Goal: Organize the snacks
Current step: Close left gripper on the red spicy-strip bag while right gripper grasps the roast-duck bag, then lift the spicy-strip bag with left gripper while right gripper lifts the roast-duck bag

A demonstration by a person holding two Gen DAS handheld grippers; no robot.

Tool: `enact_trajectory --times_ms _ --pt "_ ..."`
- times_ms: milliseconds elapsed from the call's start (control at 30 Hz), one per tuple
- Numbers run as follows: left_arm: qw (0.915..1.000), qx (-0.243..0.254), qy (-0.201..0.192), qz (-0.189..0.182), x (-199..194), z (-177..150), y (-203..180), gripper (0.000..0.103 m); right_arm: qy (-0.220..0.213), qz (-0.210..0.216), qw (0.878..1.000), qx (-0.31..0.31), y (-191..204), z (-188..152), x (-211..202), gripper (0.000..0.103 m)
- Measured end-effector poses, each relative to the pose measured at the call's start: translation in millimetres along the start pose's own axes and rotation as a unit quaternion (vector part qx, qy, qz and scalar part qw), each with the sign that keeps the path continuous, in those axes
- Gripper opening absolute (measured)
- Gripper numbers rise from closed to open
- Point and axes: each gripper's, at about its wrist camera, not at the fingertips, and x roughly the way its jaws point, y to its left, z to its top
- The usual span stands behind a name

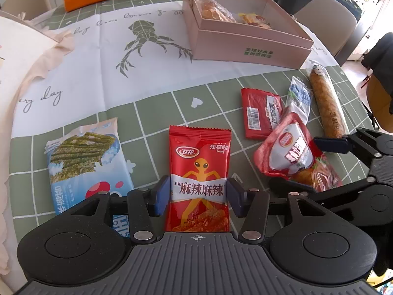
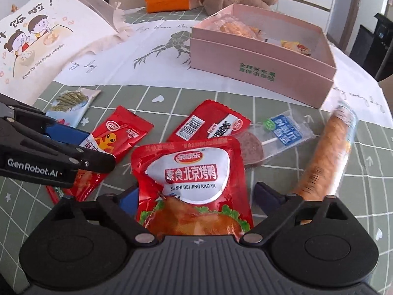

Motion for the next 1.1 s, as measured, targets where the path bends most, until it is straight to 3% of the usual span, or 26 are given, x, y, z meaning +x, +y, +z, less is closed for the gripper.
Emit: enact_trajectory --times_ms 67,200,333,433,667,900,1000,1100 --pt "1.0 0.003 -0.001 0.001 0.0 -0.6 -0.5 0.056 0.007 0.007 1.0 0.013 -4.6 1.0 -5.5 0.081" --pt "0.9999 0.007 -0.004 0.006 -0.1 -1.9 -2.7 0.057 0.007 0.022 0.999 0.046 -14.9 -0.6 -24.1 0.056" --pt "1.0 0.007 -0.002 0.0 -0.9 -3.4 -4.7 0.057 0.014 0.017 0.998 0.061 -21.1 -10.1 -32.6 0.057" --pt "0.9999 0.011 -0.003 -0.001 -1.0 -4.8 -6.1 0.057 0.022 0.018 0.998 0.053 -20.9 -18.0 -35.9 0.071" --pt "0.9999 0.014 -0.005 -0.004 -1.5 -6.7 -5.8 0.057 0.008 0.038 0.997 0.066 -27.3 -27.4 -44.1 0.082" --pt "0.9998 0.014 -0.009 -0.006 -2.3 -8.2 -5.1 0.057 0.009 0.005 0.998 0.064 -24.4 -33.0 -28.9 0.091" --pt "0.9998 0.014 -0.011 -0.006 -2.7 -8.8 -5.3 0.057 -0.006 -0.022 0.999 0.047 -16.0 -36.1 -26.0 0.09" --pt "0.9999 0.013 -0.01 -0.005 -2.7 -8.6 -5.4 0.057 -0.003 -0.024 1.0 0.019 -4.9 -34.4 -26.9 0.08"
